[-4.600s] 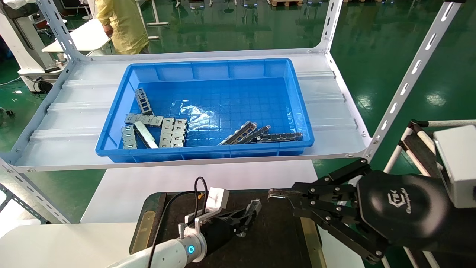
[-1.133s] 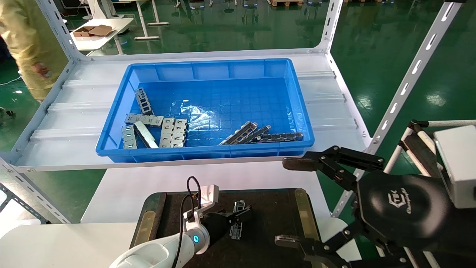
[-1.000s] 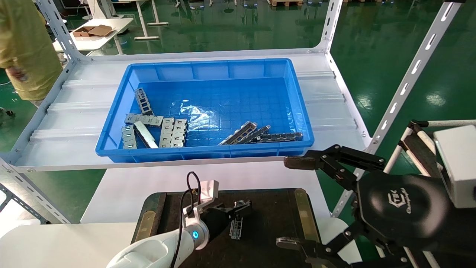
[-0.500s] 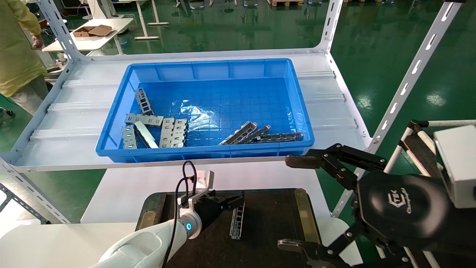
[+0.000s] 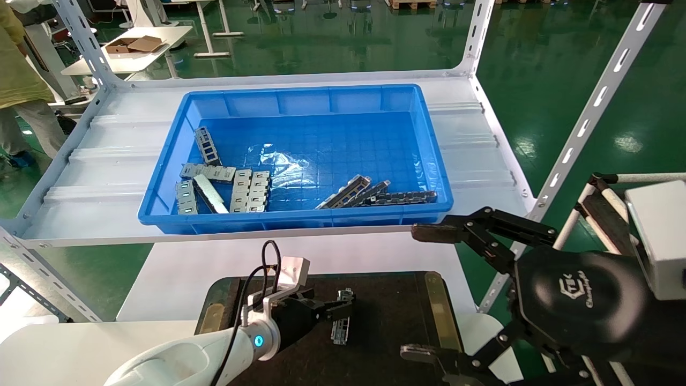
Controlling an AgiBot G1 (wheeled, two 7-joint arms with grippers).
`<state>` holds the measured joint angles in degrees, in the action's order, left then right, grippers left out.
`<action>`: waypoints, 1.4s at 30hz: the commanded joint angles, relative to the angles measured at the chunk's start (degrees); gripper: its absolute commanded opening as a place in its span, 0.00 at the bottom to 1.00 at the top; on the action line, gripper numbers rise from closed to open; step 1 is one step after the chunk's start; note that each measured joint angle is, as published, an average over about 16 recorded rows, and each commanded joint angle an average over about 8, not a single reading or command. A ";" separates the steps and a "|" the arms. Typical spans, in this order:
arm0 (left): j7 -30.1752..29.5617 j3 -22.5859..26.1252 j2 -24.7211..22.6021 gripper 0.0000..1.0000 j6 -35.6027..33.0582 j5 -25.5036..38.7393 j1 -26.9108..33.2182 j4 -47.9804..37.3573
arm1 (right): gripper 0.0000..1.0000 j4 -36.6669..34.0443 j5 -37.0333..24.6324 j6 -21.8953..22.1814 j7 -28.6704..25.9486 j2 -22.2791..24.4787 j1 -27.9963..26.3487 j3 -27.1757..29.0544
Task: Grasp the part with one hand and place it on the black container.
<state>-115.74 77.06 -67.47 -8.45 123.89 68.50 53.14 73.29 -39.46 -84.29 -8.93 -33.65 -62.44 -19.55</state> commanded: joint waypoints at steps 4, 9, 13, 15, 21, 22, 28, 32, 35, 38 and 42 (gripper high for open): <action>-0.14 1.04 3.92 1.00 -1.57 -1.62 0.23 6.34 | 1.00 0.00 0.00 0.00 0.00 0.00 0.00 -0.01; -0.09 2.10 7.09 1.00 -1.77 -3.78 0.63 11.17 | 1.00 0.00 0.01 0.01 0.01 0.00 0.00 -0.01; 0.30 3.14 9.56 1.00 -1.33 -5.50 1.02 15.05 | 1.00 0.00 0.01 0.01 0.01 0.01 0.00 -0.02; 0.61 3.80 10.74 1.00 -1.06 -6.32 1.21 16.94 | 1.00 0.00 0.01 0.01 0.01 0.01 -0.01 -0.02; 1.97 6.35 13.89 1.00 -0.08 -8.85 1.95 21.93 | 1.00 0.00 0.02 0.01 0.01 0.01 -0.01 -0.03; 2.26 6.87 14.29 1.00 0.16 -9.32 2.15 22.53 | 1.00 0.00 0.02 0.01 0.01 0.01 -0.01 -0.03; 4.21 10.31 15.86 1.00 1.89 -12.10 3.64 24.20 | 1.00 0.00 0.02 0.01 0.02 0.01 -0.01 -0.04; 5.38 12.53 16.43 1.00 3.27 -13.61 4.73 24.42 | 1.00 0.00 0.03 0.02 0.02 0.02 -0.01 -0.04; 6.09 14.08 16.70 1.00 4.39 -14.45 5.53 24.51 | 1.00 0.00 0.03 0.02 0.02 0.02 -0.01 -0.05; 6.68 15.69 16.81 1.00 5.45 -15.06 6.32 24.57 | 1.00 0.00 0.03 0.02 0.02 0.02 -0.01 -0.05; 7.13 17.91 16.77 1.00 6.72 -15.70 7.33 24.58 | 1.00 0.00 0.04 0.02 0.03 0.02 -0.01 -0.05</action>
<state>-108.83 94.99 -50.76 -1.82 108.23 75.85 77.70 73.29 -39.43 -84.26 -8.90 -33.63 -62.45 -19.61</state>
